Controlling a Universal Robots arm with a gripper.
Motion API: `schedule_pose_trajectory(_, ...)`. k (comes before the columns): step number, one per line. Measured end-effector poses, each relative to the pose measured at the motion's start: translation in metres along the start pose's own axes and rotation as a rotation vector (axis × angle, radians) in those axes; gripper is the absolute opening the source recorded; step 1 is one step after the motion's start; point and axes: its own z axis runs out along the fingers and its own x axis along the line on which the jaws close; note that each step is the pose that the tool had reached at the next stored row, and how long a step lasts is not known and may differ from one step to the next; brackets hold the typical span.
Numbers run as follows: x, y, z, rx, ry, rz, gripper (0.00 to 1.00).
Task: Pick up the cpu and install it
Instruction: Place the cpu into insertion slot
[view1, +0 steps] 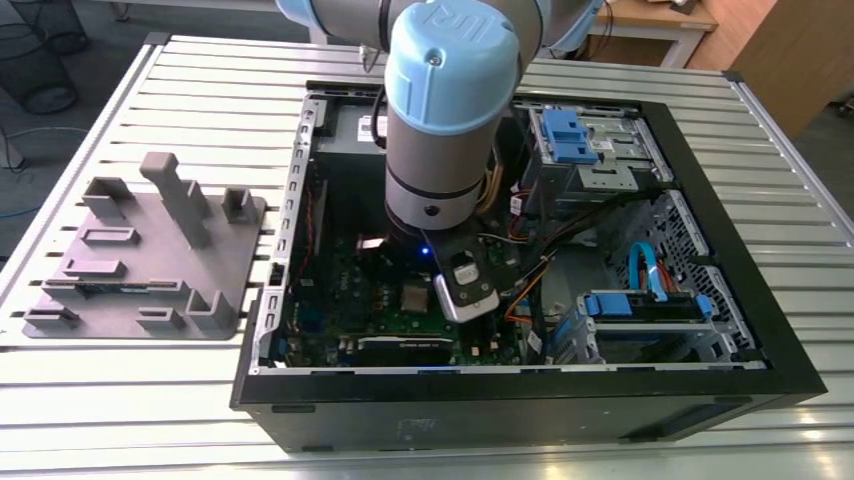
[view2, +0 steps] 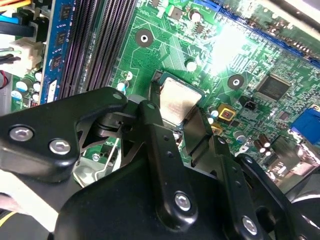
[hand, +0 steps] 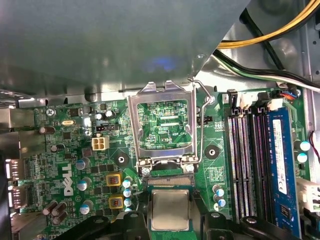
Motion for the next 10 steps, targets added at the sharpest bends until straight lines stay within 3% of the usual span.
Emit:
schedule_pose_trajectory(3,0.0,0.0,-0.0029,0.0004,0.0002,0.0,0.43)
schedule_pose_trajectory(10,0.0,0.0,-0.0031,0.0004,0.0006,-0.017,0.43)
